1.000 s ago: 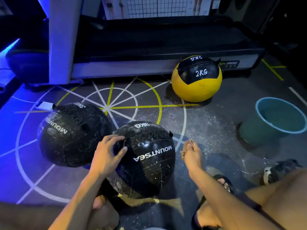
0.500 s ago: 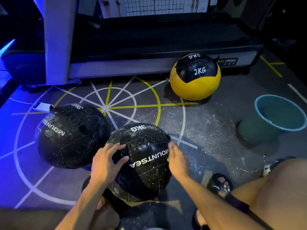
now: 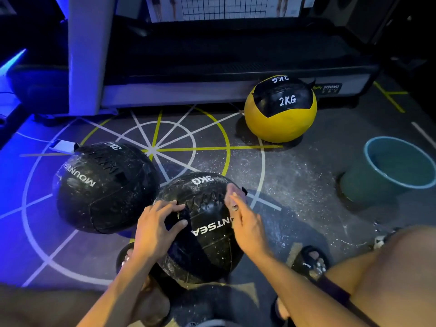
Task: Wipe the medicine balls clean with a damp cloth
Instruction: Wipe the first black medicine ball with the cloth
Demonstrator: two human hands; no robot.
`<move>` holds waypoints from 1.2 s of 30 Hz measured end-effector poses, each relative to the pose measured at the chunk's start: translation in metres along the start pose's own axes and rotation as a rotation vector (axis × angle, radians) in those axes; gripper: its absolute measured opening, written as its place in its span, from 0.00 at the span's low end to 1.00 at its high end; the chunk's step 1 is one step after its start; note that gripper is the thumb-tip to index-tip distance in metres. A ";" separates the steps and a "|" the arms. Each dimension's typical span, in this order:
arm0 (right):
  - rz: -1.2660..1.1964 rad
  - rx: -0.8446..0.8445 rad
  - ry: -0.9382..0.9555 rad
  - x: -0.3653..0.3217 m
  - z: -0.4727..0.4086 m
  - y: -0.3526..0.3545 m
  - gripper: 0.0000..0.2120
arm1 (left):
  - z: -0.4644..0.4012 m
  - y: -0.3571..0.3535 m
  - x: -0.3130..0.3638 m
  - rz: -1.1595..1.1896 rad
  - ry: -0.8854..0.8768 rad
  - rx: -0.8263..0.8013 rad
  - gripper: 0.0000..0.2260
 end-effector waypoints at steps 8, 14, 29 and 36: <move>0.112 -0.079 0.454 -0.061 0.039 -0.019 0.20 | 0.011 -0.003 -0.006 -0.009 -0.015 0.019 0.16; 0.109 -0.054 -0.111 0.050 -0.010 0.005 0.12 | 0.018 0.008 -0.012 -0.006 0.008 0.022 0.18; 0.174 -0.088 0.089 0.007 -0.023 0.004 0.18 | 0.032 -0.004 0.010 0.002 -0.118 0.112 0.16; 0.125 -0.118 0.124 -0.019 -0.020 0.006 0.14 | 0.033 -0.008 0.010 0.034 -0.109 0.115 0.16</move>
Point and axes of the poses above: each hand's wrist, its own z-axis away from the middle knuckle, its own y-axis out of the back of the hand, x = y × z, the point moved 7 cm from there along -z, towards the middle knuckle, and after that the axes turned 10 degrees about z, right-handed, at the moved point
